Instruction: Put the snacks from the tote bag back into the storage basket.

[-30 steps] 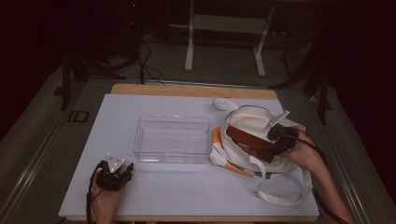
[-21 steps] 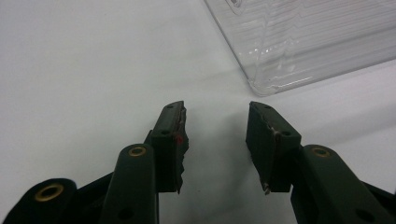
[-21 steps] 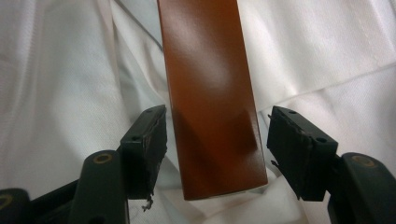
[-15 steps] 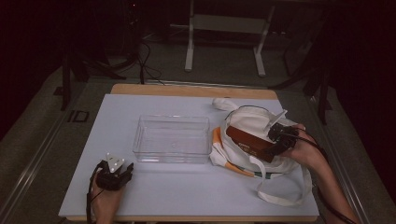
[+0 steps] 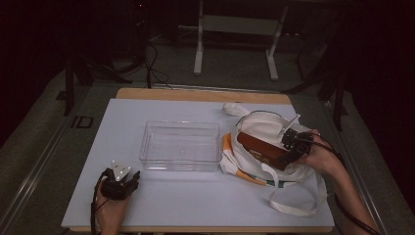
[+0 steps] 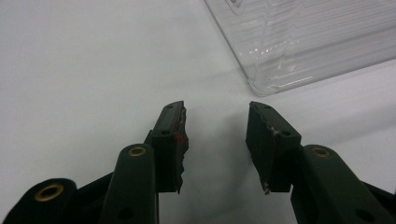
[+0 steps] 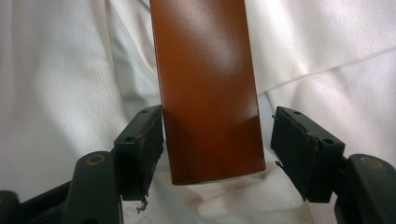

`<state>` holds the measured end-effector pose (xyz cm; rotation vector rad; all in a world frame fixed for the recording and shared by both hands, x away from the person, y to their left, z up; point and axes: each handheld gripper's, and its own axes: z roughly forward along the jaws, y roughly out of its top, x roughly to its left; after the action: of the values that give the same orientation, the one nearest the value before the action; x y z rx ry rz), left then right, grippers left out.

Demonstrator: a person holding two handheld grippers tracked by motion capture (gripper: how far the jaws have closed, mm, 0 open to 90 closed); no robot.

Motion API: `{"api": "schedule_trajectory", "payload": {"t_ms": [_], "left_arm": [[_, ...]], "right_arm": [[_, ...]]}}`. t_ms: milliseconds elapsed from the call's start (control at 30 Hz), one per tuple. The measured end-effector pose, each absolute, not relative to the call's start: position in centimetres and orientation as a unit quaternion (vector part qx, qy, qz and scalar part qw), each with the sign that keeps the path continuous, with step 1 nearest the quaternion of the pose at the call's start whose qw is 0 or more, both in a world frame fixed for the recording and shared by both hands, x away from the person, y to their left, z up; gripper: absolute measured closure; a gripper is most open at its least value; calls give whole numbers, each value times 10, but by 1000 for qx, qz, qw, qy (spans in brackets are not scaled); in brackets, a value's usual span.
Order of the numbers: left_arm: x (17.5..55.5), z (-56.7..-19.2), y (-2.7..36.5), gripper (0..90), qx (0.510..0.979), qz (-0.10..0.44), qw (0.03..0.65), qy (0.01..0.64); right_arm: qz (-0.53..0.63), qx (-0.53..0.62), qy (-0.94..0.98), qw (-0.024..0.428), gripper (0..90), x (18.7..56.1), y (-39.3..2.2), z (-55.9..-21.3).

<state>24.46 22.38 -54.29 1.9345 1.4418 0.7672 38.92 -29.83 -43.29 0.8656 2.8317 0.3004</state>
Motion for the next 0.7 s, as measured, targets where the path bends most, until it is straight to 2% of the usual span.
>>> {"api": "schedule_trajectory", "payload": {"t_ms": [700], "left_arm": [[245, -543, 224, 580, 730, 289, 300, 542]], "right_arm": [[61, 282, 957, 33, 358, 403, -294, -439]]}}
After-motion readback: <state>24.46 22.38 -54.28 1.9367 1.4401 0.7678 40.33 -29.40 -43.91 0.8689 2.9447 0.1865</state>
